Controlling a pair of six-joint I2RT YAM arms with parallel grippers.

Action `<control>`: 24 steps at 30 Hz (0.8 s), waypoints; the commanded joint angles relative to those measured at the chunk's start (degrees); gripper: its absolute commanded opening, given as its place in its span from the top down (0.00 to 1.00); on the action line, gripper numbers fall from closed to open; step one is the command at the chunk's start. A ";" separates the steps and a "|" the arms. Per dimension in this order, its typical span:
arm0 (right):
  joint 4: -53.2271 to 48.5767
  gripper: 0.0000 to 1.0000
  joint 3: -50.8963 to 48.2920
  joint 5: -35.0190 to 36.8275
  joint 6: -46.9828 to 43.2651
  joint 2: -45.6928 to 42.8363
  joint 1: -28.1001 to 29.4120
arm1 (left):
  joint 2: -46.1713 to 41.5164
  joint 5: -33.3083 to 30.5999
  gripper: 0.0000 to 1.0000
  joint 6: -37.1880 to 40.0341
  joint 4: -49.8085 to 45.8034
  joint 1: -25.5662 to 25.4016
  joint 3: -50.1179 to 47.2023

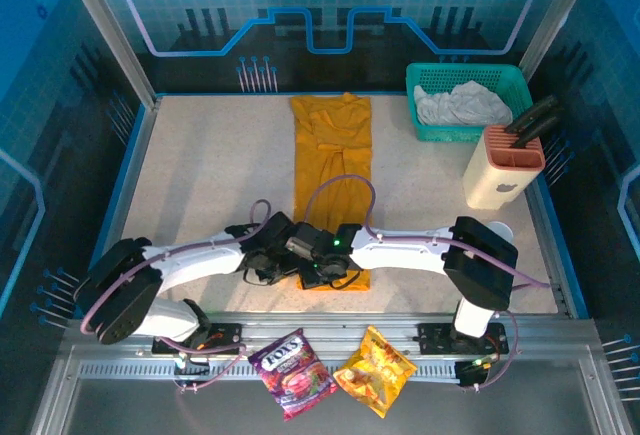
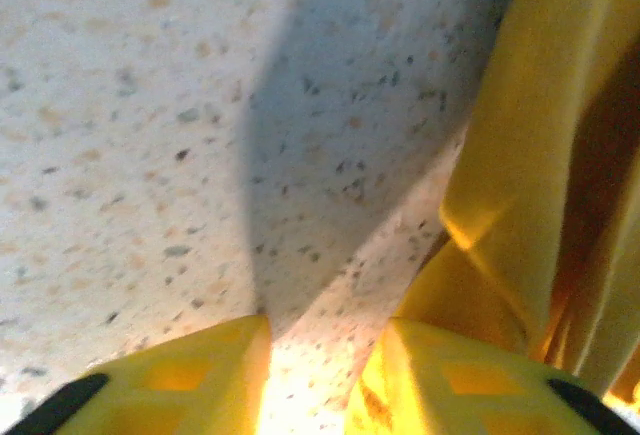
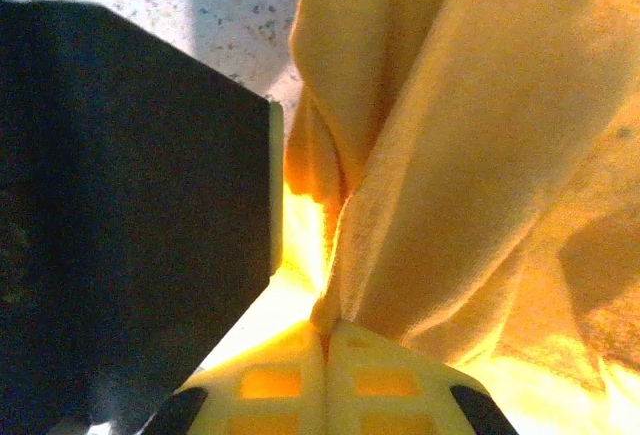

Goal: Fold and stack the t-shirts

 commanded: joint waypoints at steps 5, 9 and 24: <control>1.81 0.95 -0.94 -0.96 1.11 -0.60 -0.76 | -10.84 -2.55 0.51 -3.49 -4.64 -1.16 -2.38; 2.07 0.99 -1.24 -1.30 1.25 -0.57 -0.75 | -11.72 -2.47 0.50 -4.85 -1.76 -0.99 -3.16; 2.77 0.85 -1.37 -2.66 1.68 1.19 -0.72 | -8.74 -1.81 0.48 -4.82 2.58 0.32 -3.73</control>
